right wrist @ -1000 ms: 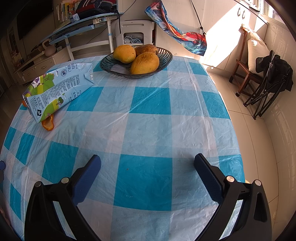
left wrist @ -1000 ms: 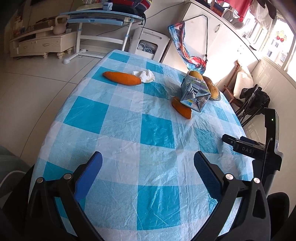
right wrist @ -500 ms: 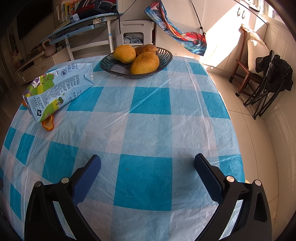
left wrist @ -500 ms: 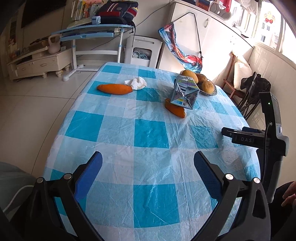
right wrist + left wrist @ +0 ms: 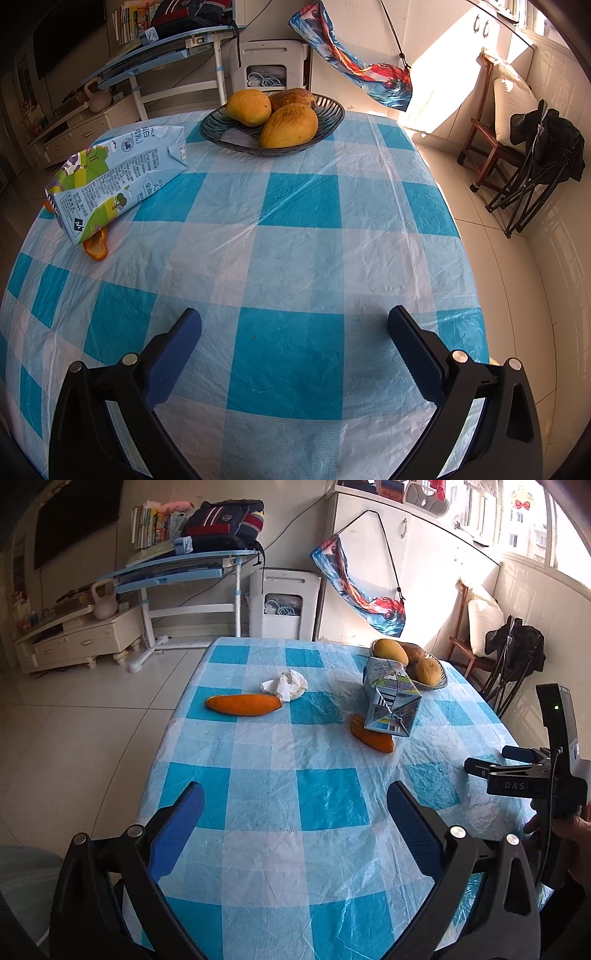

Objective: Collect trash
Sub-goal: 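Grasp the long bread crust with the left gripper and lift it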

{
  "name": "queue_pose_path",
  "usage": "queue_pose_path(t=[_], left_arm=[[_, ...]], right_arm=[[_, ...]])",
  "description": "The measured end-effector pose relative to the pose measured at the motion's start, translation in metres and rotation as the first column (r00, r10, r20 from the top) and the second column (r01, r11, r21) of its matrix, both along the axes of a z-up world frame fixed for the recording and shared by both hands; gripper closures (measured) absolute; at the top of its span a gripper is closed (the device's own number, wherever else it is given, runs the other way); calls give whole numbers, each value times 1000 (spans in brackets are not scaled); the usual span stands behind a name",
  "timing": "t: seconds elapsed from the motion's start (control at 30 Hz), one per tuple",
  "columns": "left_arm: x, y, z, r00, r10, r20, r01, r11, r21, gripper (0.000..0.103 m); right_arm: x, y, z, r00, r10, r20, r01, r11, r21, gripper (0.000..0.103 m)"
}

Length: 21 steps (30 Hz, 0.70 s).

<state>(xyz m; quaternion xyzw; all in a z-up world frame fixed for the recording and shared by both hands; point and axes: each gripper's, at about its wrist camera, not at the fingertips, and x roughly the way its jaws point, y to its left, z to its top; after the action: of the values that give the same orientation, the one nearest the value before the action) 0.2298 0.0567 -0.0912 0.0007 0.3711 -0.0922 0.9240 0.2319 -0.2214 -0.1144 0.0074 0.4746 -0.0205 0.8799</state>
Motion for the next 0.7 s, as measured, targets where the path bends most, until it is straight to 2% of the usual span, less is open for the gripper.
queue_pose_path(t=[0.2, 0.27, 0.43, 0.57, 0.7], left_arm=[[38, -3, 4, 996, -89, 17, 86, 989, 116, 7], [53, -5, 1, 994, -108, 14, 104, 981, 161, 12], [92, -6, -10, 990, -142, -15, 141, 962, 234, 31], [117, -6, -25, 988, -148, -50, 156, 947, 281, 33], [130, -14, -32, 977, -202, -72, 214, 925, 315, 36]], right_arm=[[-3, 1, 0, 1000, 11, -2, -11, 1000, 3, 7], [-2, 1, 0, 1000, 18, -2, -18, 1000, 3, 7], [-1, 0, -1, 1000, 21, -2, -21, 1000, 6, 6], [1, 2, -1, 1000, 27, -1, -27, 1000, 6, 6], [4, 3, -2, 999, 34, 0, -34, 999, 7, 6]])
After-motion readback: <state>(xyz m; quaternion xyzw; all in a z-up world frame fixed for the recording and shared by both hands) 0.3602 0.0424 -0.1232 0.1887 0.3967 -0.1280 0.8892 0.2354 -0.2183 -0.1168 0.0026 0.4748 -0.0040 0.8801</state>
